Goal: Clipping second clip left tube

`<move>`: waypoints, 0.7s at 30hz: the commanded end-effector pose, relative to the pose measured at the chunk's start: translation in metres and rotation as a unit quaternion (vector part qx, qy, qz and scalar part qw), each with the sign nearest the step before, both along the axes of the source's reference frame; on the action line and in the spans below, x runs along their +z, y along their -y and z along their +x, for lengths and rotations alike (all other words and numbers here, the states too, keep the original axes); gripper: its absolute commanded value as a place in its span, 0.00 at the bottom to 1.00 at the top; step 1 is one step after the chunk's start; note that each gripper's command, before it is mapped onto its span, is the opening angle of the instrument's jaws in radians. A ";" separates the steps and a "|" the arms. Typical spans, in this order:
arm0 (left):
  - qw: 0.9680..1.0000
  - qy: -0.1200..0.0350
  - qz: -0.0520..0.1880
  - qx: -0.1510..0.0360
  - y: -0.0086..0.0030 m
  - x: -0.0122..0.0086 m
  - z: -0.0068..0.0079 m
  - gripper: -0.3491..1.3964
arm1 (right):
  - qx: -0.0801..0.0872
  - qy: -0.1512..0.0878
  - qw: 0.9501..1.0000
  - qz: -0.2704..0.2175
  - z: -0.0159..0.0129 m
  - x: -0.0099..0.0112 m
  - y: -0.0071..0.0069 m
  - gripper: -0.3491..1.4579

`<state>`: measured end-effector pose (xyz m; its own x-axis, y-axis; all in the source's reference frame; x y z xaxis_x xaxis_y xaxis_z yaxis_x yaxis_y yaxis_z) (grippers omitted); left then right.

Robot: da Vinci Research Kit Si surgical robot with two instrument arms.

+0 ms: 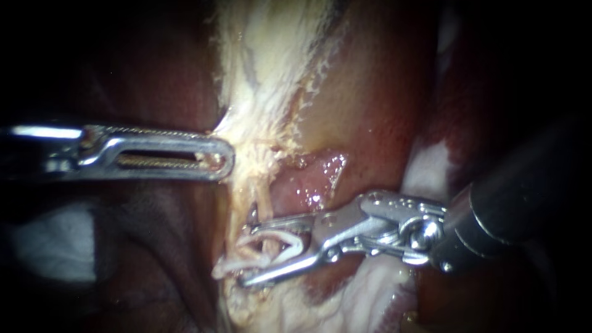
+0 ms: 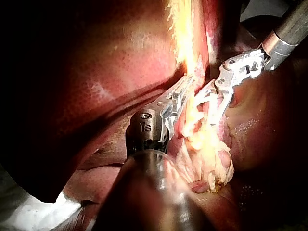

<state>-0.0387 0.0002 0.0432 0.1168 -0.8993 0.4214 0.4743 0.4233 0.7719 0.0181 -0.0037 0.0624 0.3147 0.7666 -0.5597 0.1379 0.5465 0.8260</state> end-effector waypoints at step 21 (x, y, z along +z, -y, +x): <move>1.000 0.000 0.000 0.001 0.0000 -0.0001 0.0003 0.00 | 0.022 0.023 0.999 -0.025 -0.0062 -0.0045 -0.0008 0.52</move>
<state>-0.0384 0.0002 0.0432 0.1176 -0.8993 0.4213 0.4732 0.4237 0.7724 0.0118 -0.0028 0.0574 0.3098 0.7462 -0.5892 0.0633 0.6021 0.7959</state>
